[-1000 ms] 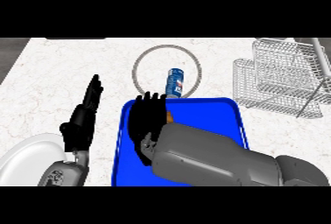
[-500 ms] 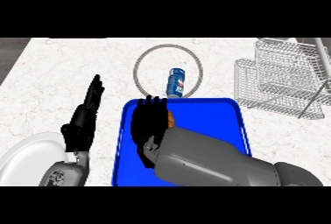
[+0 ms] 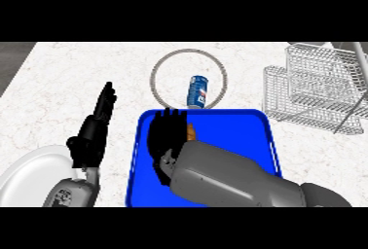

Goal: Pick the croissant from the tray and place it in the tiered basket

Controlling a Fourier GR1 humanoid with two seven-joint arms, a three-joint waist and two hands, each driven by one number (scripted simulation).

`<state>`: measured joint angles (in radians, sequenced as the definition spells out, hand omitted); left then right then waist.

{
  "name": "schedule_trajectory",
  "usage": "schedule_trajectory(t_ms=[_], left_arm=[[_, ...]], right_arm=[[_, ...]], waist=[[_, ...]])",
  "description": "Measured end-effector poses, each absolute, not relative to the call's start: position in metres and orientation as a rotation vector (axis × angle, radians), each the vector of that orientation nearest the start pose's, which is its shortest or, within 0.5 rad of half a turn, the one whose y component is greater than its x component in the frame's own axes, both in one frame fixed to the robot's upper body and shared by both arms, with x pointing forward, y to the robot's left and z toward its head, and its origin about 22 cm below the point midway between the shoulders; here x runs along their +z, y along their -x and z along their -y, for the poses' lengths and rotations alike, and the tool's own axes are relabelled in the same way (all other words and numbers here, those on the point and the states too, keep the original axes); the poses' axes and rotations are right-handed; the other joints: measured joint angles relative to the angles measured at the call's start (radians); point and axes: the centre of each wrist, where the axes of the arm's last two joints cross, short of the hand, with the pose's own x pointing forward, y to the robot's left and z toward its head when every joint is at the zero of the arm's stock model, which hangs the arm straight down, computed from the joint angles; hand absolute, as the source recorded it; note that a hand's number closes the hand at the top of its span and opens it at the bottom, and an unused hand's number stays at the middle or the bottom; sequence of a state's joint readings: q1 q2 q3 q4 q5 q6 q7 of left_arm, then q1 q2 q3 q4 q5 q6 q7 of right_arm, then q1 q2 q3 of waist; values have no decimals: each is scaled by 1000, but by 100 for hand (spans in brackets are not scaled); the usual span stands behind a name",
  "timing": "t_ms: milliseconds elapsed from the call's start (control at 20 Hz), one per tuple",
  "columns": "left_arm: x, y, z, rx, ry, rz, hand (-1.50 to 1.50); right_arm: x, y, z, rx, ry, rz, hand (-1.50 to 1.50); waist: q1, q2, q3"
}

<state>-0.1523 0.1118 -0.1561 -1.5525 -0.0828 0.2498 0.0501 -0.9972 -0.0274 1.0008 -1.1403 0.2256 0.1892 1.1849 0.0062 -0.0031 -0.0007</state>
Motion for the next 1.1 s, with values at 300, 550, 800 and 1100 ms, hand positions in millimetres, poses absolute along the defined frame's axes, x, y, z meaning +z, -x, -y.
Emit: schedule_trajectory(t_ms=[300,550,800,1100], left_arm=[[30,-268,-198,-108,-189,1660,0],[29,-270,-200,-115,-189,1663,0],[30,-270,-203,-111,-185,1662,0],[28,-272,-199,-112,-184,1667,0]], right_arm=[[73,-287,-34,1497,787,797,-150],[66,-295,-29,1482,801,779,-150],[57,-295,-26,1475,805,768,-150],[42,-281,-24,1473,796,771,-150]], waist=[[0,1,0],[2,2,0],[5,3,0],[6,3,0]])
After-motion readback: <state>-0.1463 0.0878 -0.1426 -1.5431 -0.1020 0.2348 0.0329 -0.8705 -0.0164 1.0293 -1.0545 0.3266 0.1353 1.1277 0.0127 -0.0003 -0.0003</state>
